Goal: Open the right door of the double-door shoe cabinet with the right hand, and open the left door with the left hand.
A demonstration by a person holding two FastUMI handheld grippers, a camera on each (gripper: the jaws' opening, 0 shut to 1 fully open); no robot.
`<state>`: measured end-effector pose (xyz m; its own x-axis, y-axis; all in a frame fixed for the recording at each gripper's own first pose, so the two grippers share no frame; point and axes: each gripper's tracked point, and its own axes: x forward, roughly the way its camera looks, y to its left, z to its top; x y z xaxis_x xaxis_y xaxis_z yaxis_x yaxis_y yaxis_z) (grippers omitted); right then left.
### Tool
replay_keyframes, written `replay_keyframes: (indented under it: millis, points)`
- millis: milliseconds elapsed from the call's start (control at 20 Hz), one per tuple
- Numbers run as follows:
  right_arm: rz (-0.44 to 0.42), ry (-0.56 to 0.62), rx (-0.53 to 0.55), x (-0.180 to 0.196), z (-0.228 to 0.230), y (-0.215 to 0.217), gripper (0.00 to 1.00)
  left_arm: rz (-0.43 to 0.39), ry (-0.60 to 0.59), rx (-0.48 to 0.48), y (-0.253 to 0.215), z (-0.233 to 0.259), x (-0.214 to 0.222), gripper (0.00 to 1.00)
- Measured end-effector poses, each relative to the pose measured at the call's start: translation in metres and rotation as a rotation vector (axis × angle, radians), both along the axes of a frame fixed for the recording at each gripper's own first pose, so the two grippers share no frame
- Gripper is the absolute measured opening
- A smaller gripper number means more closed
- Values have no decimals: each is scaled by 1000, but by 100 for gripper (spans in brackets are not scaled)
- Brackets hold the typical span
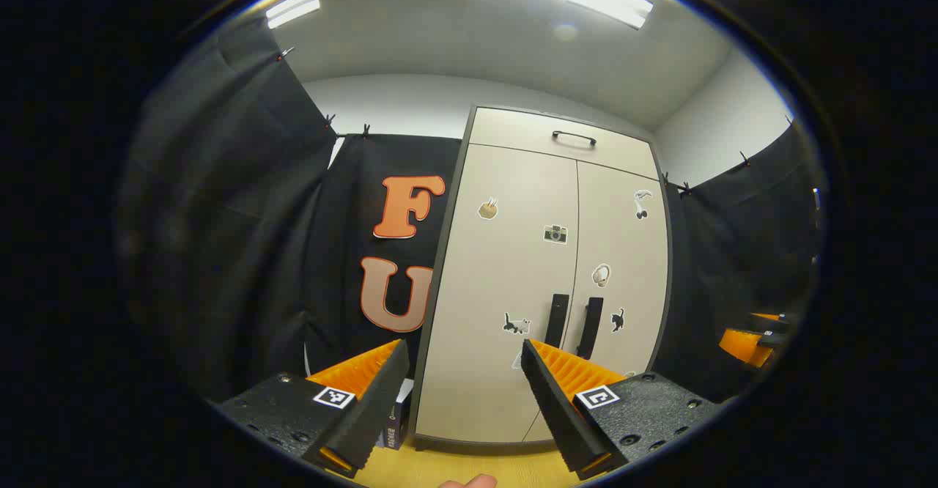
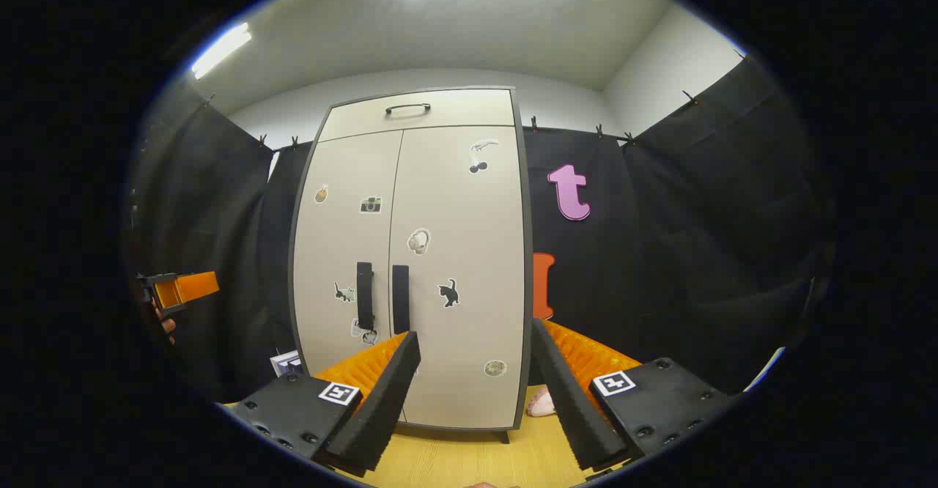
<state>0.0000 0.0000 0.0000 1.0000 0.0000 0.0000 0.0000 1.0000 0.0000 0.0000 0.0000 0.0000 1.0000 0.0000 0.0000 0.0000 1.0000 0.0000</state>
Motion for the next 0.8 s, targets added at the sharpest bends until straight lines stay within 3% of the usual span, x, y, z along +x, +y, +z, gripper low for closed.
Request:
replay_keyframes:
  millis: [100,350,400,550,600,800]
  points:
    - [3,-3,-4,2,0,4,100,-1,-7,2,1,2,-2,91]
    - [23,0,-8,6,-2,12,100,3,-2,-9,3,-1,1,94]
    - [24,-1,-9,6,-1,13,93,6,1,-12,5,-2,2,94]
    - [28,2,-6,8,-3,13,93,21,11,-17,10,-6,4,94]
    - [28,2,-4,9,-3,13,100,24,15,-19,11,-7,4,94]
    - [36,6,4,12,-5,16,100,34,25,-17,15,-11,7,94]
